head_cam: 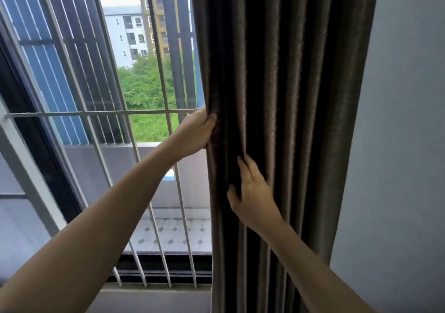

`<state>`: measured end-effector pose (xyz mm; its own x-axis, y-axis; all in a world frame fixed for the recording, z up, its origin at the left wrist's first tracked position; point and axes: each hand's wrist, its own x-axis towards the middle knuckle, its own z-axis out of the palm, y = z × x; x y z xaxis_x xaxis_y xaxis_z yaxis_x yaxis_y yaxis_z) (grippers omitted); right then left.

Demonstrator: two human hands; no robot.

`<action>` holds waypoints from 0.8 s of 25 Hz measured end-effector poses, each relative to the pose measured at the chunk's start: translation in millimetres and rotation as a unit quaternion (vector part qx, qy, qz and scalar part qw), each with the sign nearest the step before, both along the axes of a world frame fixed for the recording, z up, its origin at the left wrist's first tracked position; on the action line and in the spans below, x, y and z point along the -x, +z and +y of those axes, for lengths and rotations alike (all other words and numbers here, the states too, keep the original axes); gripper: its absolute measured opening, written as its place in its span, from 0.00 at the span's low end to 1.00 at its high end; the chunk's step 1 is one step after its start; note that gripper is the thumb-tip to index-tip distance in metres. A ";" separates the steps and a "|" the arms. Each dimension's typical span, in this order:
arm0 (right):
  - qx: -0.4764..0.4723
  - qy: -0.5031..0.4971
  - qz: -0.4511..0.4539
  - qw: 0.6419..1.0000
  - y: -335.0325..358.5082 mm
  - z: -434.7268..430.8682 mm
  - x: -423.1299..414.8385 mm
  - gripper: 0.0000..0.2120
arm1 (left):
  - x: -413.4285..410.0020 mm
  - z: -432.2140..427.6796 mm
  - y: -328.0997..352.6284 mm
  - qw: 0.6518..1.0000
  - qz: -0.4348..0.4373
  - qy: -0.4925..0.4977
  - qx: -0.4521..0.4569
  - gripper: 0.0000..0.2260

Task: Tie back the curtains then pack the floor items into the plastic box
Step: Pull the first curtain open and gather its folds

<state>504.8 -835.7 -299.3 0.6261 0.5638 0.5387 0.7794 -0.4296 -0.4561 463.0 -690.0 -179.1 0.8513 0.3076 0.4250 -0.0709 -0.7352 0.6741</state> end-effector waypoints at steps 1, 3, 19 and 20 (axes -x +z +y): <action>0.003 0.011 -0.007 1.000 -6.1 -3.1 6.3 0.30 | -1.0 -5.1 -0.6 1.000 0.001 -0.010 -0.004 0.11; 0.012 0.033 -0.018 0.999 -16.8 -7.2 15.5 0.30 | -3.1 -14.8 -2.7 0.999 0.008 -0.033 -0.004 0.10; 0.044 0.064 -0.090 0.993 -37.9 -8.1 14.5 0.24 | -11.8 -20.8 -11.4 0.996 -0.038 -0.055 -0.057 0.05; -0.009 0.034 -0.124 0.992 -31.9 -10.9 11.0 0.19 | -13.3 -18.6 -13.2 0.994 -0.052 -0.031 -0.091 0.06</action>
<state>493.8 -846.7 -331.2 0.4351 0.5892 0.6808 0.8948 -0.3668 -0.2545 476.2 -708.5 -192.2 0.8143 0.1655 0.5563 -0.1831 -0.8362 0.5169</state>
